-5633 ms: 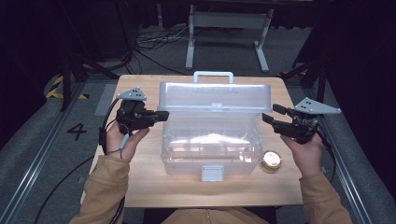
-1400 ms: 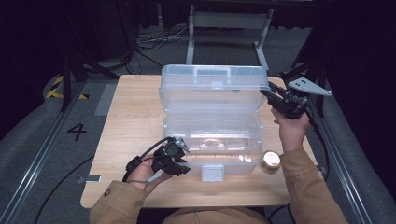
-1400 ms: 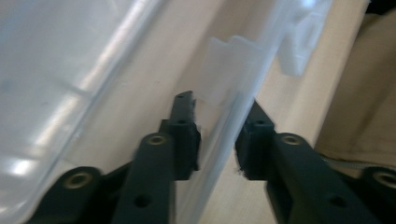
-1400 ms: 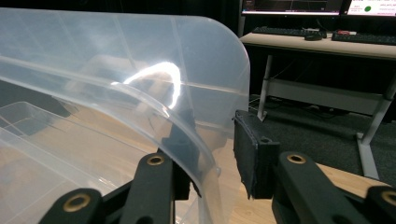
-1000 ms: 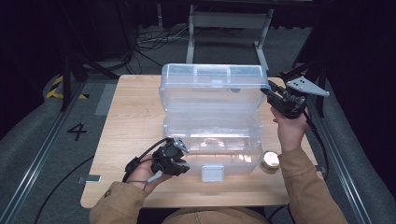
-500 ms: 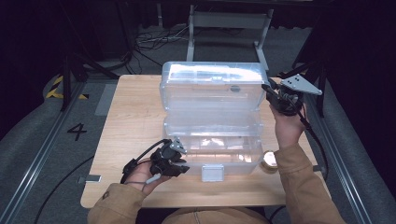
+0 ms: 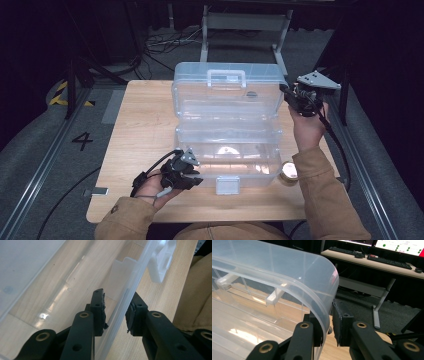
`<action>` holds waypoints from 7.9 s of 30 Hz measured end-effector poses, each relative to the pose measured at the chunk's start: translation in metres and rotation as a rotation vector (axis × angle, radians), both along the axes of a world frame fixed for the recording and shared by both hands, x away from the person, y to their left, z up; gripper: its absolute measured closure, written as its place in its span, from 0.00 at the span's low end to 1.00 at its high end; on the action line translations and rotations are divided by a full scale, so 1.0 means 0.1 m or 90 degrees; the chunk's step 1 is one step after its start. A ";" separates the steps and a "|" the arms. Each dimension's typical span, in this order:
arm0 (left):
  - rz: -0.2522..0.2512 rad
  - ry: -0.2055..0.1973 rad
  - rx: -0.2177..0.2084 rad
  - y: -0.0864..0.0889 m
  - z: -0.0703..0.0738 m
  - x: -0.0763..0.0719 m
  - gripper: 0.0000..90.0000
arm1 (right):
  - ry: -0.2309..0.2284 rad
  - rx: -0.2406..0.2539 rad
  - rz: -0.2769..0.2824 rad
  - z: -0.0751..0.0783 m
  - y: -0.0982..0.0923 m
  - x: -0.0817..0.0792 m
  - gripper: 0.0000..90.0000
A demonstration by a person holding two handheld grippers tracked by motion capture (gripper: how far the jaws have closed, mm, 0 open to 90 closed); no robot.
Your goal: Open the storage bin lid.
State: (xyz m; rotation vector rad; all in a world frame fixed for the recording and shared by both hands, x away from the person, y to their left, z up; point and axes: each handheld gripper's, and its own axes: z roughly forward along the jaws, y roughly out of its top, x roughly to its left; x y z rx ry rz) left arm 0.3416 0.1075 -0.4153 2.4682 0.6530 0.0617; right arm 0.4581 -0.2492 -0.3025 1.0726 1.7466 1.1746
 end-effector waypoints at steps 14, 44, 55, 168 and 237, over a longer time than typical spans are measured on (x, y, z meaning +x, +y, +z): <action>-0.007 -0.015 -0.006 0.01 -0.01 -0.01 0.79 | 0.016 -0.002 -0.004 0.02 0.01 0.15 0.89; -0.010 -0.022 -0.024 0.04 -0.02 -0.01 0.79 | 0.014 0.074 -0.025 -0.10 0.01 0.45 0.93; 0.000 -0.015 -0.038 0.05 -0.03 -0.02 0.79 | 0.027 0.092 -0.027 -0.14 0.00 0.57 0.93; 0.000 -0.012 -0.050 0.06 -0.04 -0.01 0.79 | 0.328 0.154 -0.046 -0.81 -0.07 1.64 0.93; 0.083 0.012 -0.170 0.76 0.66 0.44 0.55 | 0.164 0.254 0.174 -0.48 -1.28 -0.03 0.66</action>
